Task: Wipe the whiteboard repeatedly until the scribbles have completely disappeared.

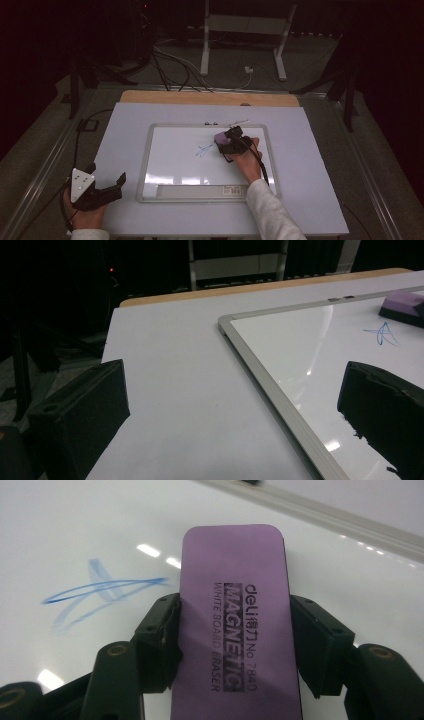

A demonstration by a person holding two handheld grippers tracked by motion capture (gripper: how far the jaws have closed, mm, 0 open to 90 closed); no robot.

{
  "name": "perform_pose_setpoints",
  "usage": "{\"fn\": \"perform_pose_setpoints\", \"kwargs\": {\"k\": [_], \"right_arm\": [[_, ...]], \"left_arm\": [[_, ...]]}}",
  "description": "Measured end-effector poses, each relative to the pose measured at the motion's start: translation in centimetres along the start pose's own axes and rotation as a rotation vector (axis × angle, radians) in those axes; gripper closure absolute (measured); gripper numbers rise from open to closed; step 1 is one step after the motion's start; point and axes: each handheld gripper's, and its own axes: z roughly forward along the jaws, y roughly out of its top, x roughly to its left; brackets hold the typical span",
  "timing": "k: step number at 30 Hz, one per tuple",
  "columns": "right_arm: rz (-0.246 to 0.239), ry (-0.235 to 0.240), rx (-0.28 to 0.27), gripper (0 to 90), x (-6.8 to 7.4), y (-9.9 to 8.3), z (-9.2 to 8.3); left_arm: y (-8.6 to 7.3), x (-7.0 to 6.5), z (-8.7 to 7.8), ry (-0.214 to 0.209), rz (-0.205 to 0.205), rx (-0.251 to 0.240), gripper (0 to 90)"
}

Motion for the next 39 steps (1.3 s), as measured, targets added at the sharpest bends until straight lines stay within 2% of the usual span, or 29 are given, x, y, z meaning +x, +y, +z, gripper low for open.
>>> {"fn": "perform_pose_setpoints", "kwargs": {"k": [3,4,6,10,12,13,15,16,17,19,21,23,25,26,27,33,35,37,39], "right_arm": [[-0.081,0.043,0.009,41.2,1.1,0.1,0.0],[-0.086,0.039,0.014,41.2,1.1,0.2,0.0],[-0.066,0.036,0.016,41.2,0.7,0.3,0.1],[0.018,-0.064,0.011,41.2,-0.3,0.9,0.5],[0.026,-0.066,0.011,41.2,-0.2,1.1,0.6],[0.02,-0.051,0.014,41.2,0.0,1.1,0.6],[-0.002,0.029,0.027,41.2,0.7,1.2,0.7],[-0.032,0.051,0.029,41.2,1.2,1.2,0.7],[-0.062,0.067,0.035,41.2,1.7,1.2,0.7],[-0.096,0.064,0.039,41.2,2.2,1.2,0.6],[-0.076,0.064,0.036,41.2,1.8,1.2,0.7],[-0.027,0.008,0.026,41.2,1.0,1.2,0.7],[0.029,-0.007,0.023,41.2,0.3,1.2,0.7],[0.034,-0.007,0.022,41.2,0.4,1.2,0.7],[0.014,-0.017,0.018,41.2,0.6,1.2,0.7],[-0.101,0.084,0.026,41.2,2.8,1.0,0.7],[-0.133,0.087,0.027,41.2,3.3,1.0,0.6],[-0.128,0.078,0.026,41.2,3.1,1.1,0.7],[-0.086,0.031,0.02,41.2,2.4,1.3,0.8]], "left_arm": [[0.0,0.0,0.0,0.001,-0.004,-0.003,0.8],[0.0,0.0,-0.1,0.002,-0.005,-0.003,0.9],[0.0,0.0,-0.1,0.002,-0.006,-0.005,0.8],[0.0,0.1,-0.1,0.002,-0.01,-0.006,0.9],[0.0,0.1,0.0,0.001,-0.01,-0.005,0.9],[0.0,0.1,0.0,0.0,-0.01,-0.004,0.8],[-0.1,0.1,0.0,-0.001,-0.008,-0.003,0.9],[0.0,0.1,0.0,0.0,-0.008,-0.004,0.8],[0.0,0.1,-0.1,0.0,-0.01,-0.006,0.9],[0.0,0.1,-0.2,0.002,-0.011,-0.01,0.9],[0.0,0.2,-0.3,0.003,-0.013,-0.01,0.8],[-0.1,0.2,-0.2,0.004,-0.015,-0.008,0.8],[-0.1,0.2,-0.1,0.0,-0.016,-0.006,0.9],[-0.1,0.2,-0.1,0.0,-0.014,-0.007,0.9],[-0.1,0.2,-0.1,-0.001,-0.014,-0.007,0.9],[0.0,0.2,-0.2,0.001,-0.012,-0.008,0.8],[0.0,0.2,-0.2,0.002,-0.012,-0.007,0.8],[0.0,0.2,-0.2,0.002,-0.012,-0.007,0.9],[0.0,0.2,-0.2,0.003,-0.014,-0.009,0.9]]}}
